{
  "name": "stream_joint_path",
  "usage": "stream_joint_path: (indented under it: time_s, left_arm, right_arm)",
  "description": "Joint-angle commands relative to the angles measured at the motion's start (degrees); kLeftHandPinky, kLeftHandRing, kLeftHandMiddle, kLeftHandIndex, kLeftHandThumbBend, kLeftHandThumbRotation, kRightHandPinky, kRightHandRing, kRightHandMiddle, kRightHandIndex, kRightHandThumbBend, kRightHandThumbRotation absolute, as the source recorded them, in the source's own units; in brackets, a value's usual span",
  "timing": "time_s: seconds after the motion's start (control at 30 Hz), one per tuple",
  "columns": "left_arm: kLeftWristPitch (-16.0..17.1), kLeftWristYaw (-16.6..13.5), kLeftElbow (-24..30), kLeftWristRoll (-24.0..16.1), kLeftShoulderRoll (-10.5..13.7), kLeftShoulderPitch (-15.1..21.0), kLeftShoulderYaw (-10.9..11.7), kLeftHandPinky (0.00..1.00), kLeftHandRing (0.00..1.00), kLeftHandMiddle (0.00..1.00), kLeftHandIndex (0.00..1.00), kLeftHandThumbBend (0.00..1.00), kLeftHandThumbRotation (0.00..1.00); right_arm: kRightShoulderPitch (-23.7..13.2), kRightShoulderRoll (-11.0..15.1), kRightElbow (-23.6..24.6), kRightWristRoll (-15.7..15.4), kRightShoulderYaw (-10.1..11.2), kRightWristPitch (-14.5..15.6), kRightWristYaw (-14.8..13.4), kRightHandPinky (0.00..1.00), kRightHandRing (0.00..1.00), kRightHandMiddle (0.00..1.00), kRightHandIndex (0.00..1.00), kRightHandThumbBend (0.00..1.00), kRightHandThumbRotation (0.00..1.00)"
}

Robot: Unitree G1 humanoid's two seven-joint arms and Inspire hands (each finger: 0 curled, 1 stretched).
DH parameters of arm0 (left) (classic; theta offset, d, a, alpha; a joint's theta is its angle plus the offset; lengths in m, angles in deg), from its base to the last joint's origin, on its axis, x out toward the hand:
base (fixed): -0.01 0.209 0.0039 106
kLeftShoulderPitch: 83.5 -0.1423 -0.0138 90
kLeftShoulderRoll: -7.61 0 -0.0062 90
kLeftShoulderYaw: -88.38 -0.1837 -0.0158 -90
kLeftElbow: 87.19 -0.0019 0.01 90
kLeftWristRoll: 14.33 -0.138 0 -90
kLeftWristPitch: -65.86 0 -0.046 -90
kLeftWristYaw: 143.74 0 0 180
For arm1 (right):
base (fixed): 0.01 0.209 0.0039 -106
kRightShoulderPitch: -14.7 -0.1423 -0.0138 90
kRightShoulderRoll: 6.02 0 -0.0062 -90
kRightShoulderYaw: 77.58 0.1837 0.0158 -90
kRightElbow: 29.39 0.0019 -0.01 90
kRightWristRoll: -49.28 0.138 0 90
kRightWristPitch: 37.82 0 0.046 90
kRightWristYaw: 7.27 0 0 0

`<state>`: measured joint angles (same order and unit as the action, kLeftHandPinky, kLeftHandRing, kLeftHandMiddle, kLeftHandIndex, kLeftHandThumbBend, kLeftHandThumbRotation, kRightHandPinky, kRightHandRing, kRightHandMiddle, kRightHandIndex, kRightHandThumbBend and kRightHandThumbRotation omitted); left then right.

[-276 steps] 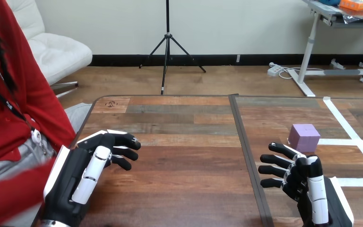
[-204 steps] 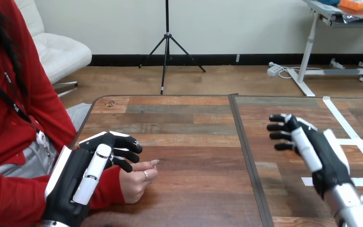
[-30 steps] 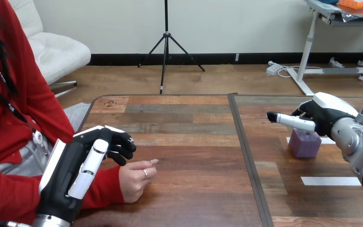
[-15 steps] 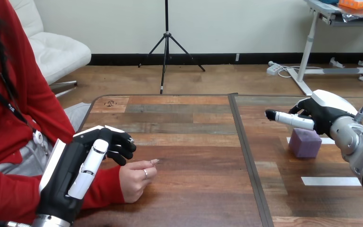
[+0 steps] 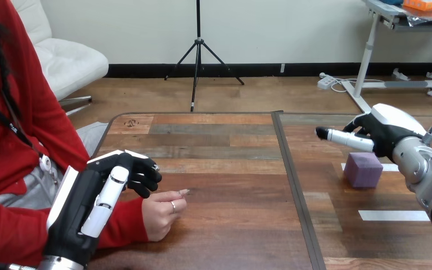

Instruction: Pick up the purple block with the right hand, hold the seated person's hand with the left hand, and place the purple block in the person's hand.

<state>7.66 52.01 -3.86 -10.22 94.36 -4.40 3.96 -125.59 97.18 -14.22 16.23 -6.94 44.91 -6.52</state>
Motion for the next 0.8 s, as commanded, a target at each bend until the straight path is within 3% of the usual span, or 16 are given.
stream_joint_path:
  time_s: [0.0, 0.37, 0.57, 0.77]
  left_arm:
    - [1.6, 0.0, -0.5, 0.2, 0.5, 3.3, 0.4, 0.44, 0.51, 0.53, 0.50, 0.37, 0.97]
    - [1.5, 0.4, -0.7, 0.9, 0.4, 3.4, 0.3, 0.44, 0.51, 0.53, 0.50, 0.35, 0.97]
    - [1.7, 0.8, -1.0, 1.0, 0.5, 3.5, 0.3, 0.44, 0.50, 0.52, 0.50, 0.33, 0.96]
    - [1.5, 0.7, -0.9, 0.7, 0.4, 3.5, 0.3, 0.43, 0.49, 0.52, 0.49, 0.33, 0.96]
  right_arm:
    - [-3.5, -0.1, 1.3, 1.9, 1.9, -0.9, -2.9, 0.56, 0.66, 0.71, 0.72, 0.84, 1.00]
    - [-3.9, 0.3, 1.4, 2.5, 2.0, -2.0, -5.6, 0.47, 0.56, 0.62, 0.67, 0.81, 1.00]
    - [-4.1, 0.6, 1.2, 2.1, 1.8, -2.3, -6.0, 0.47, 0.57, 0.61, 0.62, 0.85, 1.00]
    - [-4.4, 1.3, 0.5, 1.1, 0.8, -2.0, -4.2, 0.59, 0.69, 0.71, 0.68, 0.91, 1.00]
